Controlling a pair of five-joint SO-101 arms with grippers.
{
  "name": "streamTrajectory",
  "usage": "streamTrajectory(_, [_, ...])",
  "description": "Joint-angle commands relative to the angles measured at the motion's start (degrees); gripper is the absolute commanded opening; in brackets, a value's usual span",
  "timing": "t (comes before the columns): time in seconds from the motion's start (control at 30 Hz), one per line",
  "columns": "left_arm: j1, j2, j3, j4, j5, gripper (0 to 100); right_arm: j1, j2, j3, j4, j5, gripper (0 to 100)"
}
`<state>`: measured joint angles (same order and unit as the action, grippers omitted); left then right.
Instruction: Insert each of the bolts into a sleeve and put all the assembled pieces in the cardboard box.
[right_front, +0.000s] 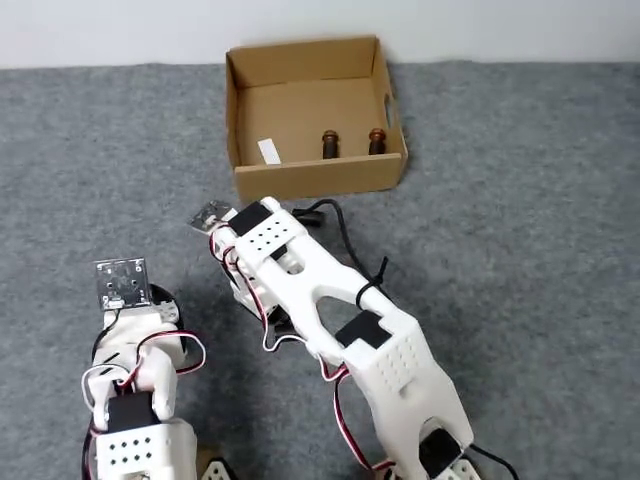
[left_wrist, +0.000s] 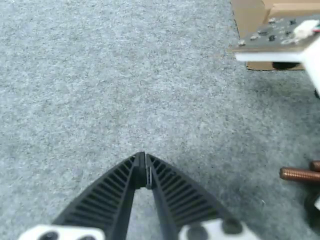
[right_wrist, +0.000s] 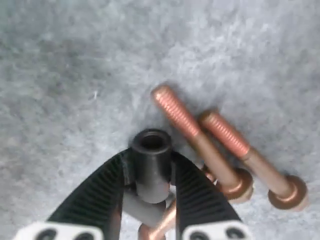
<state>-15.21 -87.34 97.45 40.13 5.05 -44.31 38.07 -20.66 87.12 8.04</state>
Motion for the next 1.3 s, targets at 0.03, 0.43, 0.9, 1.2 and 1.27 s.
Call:
streamTrajectory(0.03, [-0.09,-0.18,-0.66,-1.58,-0.44,1,0.04,-11.03,-0.70,4.62,-6.33,0.8])
streamTrajectory(0.43, [0.44,-0.18,-0.66,-1.58,-0.53,1,9.27,-32.40,2.29,15.34,-22.68,0.8])
streamTrajectory(0.9, [1.93,-0.09,-0.66,-1.49,-0.62,1,27.03,-70.64,41.49,4.00,-22.42,0.8])
streamTrajectory(1.2, [3.60,-0.09,-0.66,-0.79,-0.70,1,41.01,-97.71,68.48,-4.44,-22.33,0.8])
streamTrajectory(1.27, [3.69,-0.09,-0.66,-0.79,-0.70,1,44.00,-102.37,72.35,-4.79,-22.33,0.8])
